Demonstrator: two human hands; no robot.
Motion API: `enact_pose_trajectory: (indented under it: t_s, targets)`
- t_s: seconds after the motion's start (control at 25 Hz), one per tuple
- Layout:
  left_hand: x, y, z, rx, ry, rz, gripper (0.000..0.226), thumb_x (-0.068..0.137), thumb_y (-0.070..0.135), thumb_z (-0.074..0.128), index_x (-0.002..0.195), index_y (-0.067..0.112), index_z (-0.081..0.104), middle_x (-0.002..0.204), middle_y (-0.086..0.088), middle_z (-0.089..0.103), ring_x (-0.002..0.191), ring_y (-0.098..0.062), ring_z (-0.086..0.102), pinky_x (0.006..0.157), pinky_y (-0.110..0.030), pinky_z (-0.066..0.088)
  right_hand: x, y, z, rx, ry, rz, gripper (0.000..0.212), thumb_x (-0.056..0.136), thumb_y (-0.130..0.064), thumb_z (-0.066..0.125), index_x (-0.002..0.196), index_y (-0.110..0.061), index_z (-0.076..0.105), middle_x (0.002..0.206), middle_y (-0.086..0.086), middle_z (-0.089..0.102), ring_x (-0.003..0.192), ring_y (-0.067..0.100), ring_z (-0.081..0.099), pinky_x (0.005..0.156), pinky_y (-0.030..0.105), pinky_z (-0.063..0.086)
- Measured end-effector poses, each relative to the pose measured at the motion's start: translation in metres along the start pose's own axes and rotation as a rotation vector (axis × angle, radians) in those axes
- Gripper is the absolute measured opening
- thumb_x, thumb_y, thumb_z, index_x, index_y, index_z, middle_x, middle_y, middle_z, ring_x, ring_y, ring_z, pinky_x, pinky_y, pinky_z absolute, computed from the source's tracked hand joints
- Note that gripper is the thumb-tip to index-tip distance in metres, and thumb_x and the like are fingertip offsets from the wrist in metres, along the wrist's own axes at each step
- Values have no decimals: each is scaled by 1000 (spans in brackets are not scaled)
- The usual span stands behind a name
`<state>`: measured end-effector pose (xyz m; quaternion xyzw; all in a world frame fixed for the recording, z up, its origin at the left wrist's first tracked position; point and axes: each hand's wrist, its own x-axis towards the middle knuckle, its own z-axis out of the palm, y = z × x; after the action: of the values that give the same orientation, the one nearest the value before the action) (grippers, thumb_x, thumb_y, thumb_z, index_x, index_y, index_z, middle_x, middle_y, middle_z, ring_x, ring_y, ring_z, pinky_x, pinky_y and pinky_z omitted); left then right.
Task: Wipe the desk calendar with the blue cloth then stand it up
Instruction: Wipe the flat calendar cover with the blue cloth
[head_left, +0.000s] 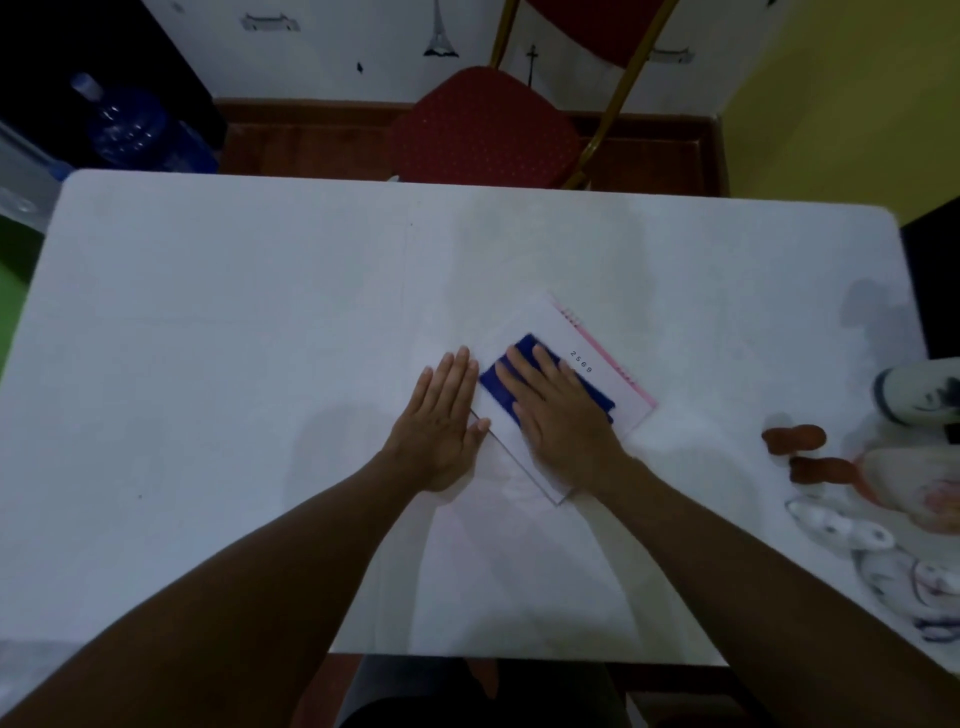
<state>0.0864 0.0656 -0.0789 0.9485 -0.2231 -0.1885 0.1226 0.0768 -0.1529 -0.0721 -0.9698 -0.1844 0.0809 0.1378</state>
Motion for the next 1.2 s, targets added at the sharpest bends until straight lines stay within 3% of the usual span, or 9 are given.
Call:
enact_pose_trajectory:
  t_s: [0.2,0.44,0.68,0.92,1.12,1.2]
  targets:
    - [-1,0,-1,-20,25,19,72,103,48,16,157,7,-9,166,-12,-17,153,-25,-18,126,-45,-1,-84,30,-2,15,-61,-182,53,109,-27,34,161,-21,28,170,-3,20,157,20,11,126,44,19]
    - [-2,1,-2,1,63,32,71,103,45,19,158,4,-1,167,-15,-9,155,-27,-11,126,-46,1,-21,38,-12,-4,-2,77,53,106,-22,36,157,-8,33,166,12,27,155,34,20,120,54,29]
    - [-2,1,-2,-1,36,21,72,103,48,15,158,6,-6,167,-13,-13,154,-26,-13,126,-45,0,50,16,-9,17,13,105,54,108,-24,33,159,-9,28,168,10,24,155,31,18,125,48,21]
    - [-2,0,-1,-7,58,32,73,102,47,18,158,4,-1,167,-15,-8,155,-28,-9,126,-47,2,-27,32,-3,62,88,97,53,108,-23,31,159,-11,30,168,6,25,157,23,13,125,45,22]
    - [-2,0,-1,-4,87,44,73,102,47,19,158,3,3,167,-16,-4,155,-29,-5,126,-47,5,-56,3,1,115,143,394,57,105,-18,35,160,-10,25,169,8,21,157,29,11,125,49,22]
    - [-2,-1,-1,-9,53,35,74,102,49,15,158,5,-2,167,-14,-9,155,-27,-10,126,-46,1,-65,-25,11,80,84,273,60,104,-18,38,161,-9,22,169,9,19,157,30,9,124,52,23]
